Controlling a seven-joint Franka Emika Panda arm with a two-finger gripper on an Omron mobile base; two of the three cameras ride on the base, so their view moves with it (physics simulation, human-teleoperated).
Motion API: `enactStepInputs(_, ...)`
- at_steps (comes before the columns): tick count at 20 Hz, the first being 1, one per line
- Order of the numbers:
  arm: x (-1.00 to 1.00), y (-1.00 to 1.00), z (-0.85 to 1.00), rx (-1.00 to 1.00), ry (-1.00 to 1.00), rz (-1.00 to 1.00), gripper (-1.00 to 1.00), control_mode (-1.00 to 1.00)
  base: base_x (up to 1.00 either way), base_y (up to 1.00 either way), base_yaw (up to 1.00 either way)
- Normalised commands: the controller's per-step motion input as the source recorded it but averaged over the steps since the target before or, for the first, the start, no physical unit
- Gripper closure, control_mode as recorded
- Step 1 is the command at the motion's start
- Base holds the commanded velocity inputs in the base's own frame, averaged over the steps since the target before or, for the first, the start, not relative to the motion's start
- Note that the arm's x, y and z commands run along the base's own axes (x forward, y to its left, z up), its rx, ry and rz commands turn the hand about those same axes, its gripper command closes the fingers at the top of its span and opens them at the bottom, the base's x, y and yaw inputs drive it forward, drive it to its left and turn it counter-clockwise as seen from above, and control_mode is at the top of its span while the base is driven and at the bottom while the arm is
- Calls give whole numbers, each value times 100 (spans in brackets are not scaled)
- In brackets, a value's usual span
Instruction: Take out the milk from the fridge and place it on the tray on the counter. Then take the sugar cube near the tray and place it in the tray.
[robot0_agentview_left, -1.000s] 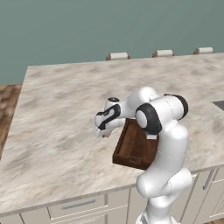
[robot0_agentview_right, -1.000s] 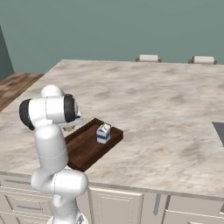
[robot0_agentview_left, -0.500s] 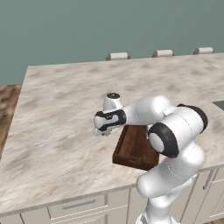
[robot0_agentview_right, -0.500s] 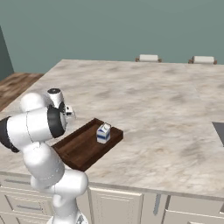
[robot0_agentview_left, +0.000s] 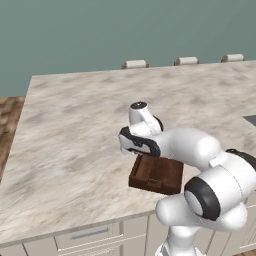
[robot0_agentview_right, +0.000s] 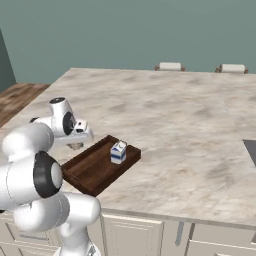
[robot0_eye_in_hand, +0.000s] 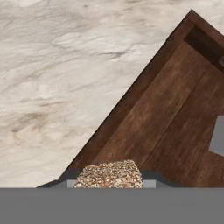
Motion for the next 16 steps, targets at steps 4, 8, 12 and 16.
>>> enactStepInputs(4, -72, -61, 0, 1, 3, -25, 100, -100, 0, 0, 0)
enactStepInputs(8, -40, -18, 0, 3, 0, -11, 100, -100, 0, 0, 0)
enactStepInputs(12, -13, -22, -2, 0, 0, -3, 100, -100, 0, 0, 0)
enactStepInputs(16, 0, -21, -15, 6, 0, 0, 100, -100, 0, 0, 0)
